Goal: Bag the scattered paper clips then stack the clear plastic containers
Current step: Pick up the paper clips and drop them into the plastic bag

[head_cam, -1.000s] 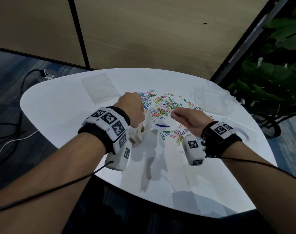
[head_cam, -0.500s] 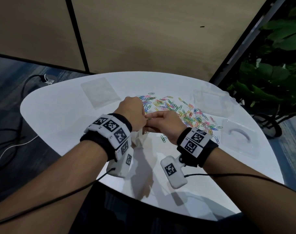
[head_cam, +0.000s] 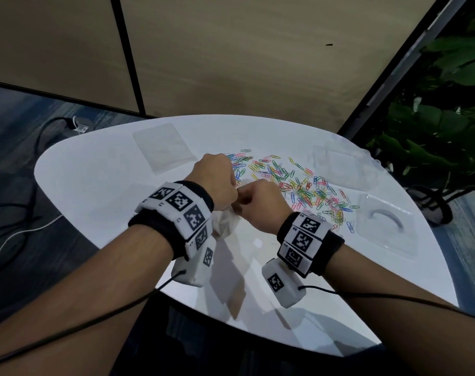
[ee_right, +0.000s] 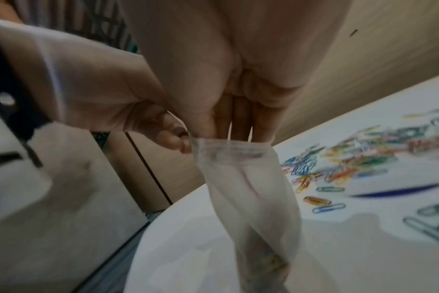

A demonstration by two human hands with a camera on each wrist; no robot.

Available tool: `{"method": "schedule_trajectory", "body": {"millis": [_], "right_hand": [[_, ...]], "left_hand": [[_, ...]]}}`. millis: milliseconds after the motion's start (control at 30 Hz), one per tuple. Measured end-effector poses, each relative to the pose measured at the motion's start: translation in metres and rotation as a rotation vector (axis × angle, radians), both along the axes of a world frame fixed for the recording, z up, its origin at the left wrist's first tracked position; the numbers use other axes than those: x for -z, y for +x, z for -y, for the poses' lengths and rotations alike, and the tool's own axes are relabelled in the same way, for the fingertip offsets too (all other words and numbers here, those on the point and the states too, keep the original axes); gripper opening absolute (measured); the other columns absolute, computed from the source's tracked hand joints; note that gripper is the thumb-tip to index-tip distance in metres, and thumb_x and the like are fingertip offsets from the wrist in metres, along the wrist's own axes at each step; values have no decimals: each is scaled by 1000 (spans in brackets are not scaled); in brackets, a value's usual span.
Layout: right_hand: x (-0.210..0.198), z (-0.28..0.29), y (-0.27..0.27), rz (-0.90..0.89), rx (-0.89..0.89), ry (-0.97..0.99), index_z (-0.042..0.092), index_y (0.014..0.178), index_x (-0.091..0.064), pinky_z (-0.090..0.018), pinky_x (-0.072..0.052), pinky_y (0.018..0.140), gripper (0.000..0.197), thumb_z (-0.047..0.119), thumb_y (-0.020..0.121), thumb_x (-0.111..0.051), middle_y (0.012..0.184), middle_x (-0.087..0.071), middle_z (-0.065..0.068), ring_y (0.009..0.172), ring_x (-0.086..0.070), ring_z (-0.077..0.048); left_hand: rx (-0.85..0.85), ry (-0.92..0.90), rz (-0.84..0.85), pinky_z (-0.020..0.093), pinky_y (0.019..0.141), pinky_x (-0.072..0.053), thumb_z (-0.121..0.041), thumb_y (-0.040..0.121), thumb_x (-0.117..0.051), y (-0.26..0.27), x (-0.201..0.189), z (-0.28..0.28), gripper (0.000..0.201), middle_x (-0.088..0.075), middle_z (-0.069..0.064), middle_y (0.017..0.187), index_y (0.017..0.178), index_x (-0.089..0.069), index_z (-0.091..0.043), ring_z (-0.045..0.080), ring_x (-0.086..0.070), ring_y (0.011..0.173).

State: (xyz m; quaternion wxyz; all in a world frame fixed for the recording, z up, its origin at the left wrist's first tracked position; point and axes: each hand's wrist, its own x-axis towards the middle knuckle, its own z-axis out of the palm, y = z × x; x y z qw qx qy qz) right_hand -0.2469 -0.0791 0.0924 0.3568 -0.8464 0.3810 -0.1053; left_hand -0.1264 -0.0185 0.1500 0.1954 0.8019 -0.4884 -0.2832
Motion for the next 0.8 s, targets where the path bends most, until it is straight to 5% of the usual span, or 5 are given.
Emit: {"method": "schedule_trajectory", "body": {"millis": [233,300,433,567,800], "right_hand": [[-3,10,-26,218,118,-46,21,69,-75,-33,-57,60,38,-4,79,-49,74,-74,-5,64,-66,-24],[14,20,-47,66,38,-171,23,88,-77,-37,-57,81,31,4,86,-52,101,-75,-4,90,-69,-20],[70,22,-87,-553,-396,-310,28,150,-32,-43,-21,120,55,39,98,-47,163,-16,-2,149,-16,-22],[98,25,-119,-758,-423,-373,25,156,3,-46,-4,123,70,53,100,-27,163,12,1,151,8,-24],[105,56,-170,-872,-46,-320,33,153,-4,-61,-14,115,66,59,97,-26,164,8,1,149,2,-39]], "left_hand": [[-16,-19,-1,37,87,-60,-3,87,-60,4,-2,-1,21,-72,10,101,100,-75,-11,27,-72,89],[-17,-8,-5,37,88,-60,-2,87,-57,6,-2,-1,25,-73,10,100,102,-75,-11,27,-72,90],[-23,7,-1,37,88,-59,-1,87,-55,6,-4,-1,26,-69,6,85,101,-75,-10,28,-72,90],[-9,14,-3,38,87,-60,-1,87,-56,3,-4,1,25,-72,9,90,101,-74,-11,29,-73,89],[19,32,2,39,87,-60,-1,86,-54,-3,-3,6,27,-68,7,79,101,-75,-10,29,-74,87]]}}
